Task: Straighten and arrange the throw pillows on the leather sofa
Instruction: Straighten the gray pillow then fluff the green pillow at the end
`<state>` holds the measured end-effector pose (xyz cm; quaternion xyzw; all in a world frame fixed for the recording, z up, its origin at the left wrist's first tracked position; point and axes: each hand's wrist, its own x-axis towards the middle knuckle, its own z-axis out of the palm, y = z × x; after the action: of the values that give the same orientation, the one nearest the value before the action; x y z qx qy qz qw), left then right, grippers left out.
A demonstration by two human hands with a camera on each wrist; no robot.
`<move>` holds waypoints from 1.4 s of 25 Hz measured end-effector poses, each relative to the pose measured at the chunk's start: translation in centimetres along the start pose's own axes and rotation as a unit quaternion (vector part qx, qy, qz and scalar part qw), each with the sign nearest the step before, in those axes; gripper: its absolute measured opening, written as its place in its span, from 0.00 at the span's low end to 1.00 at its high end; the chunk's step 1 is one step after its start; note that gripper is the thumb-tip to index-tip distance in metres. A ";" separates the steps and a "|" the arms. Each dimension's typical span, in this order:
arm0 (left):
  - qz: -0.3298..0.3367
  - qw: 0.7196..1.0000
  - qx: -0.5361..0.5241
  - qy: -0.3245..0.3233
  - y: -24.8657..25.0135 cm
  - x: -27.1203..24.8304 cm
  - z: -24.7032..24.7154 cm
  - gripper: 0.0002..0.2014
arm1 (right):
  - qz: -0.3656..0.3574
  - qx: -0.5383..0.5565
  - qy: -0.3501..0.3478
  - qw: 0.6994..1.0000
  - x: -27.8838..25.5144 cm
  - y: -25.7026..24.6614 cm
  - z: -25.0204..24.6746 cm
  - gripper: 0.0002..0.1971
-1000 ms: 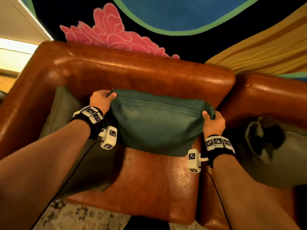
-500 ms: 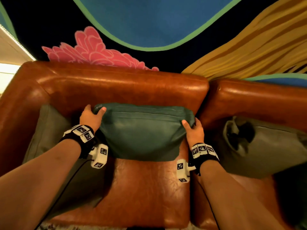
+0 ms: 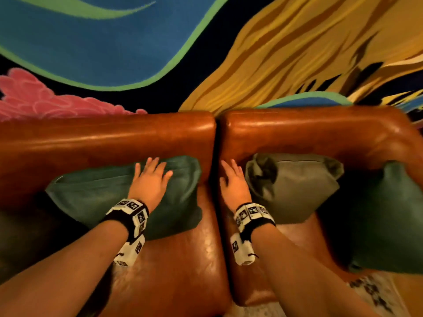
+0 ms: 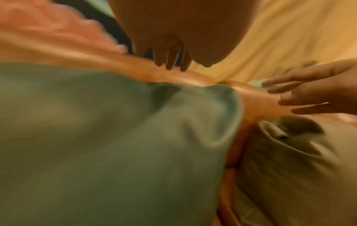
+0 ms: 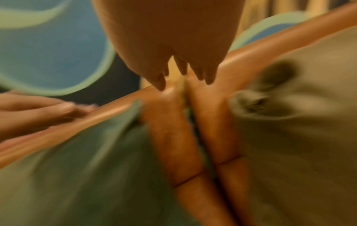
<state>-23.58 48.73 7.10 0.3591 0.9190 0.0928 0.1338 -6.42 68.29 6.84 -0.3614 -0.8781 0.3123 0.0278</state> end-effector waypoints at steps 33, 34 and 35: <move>-0.300 0.903 -0.305 -0.035 31.1 12.0 13.0 0.20 | 0.205 0.138 0.201 0.948 11.0 38.2 -26.5 0.09; -0.296 0.877 -0.379 -0.024 30.4 11.6 11.9 0.19 | 0.219 0.131 0.201 0.946 10.9 38.6 -26.7 0.10; -0.286 0.868 -0.406 -0.018 29.8 11.6 11.1 0.20 | 0.229 0.133 0.204 0.943 10.9 38.8 -26.8 0.10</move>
<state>-9.39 79.07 2.42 -0.0042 0.8603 0.4087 0.3045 16.81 110.68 4.40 -0.6013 -0.6982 0.3436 0.1815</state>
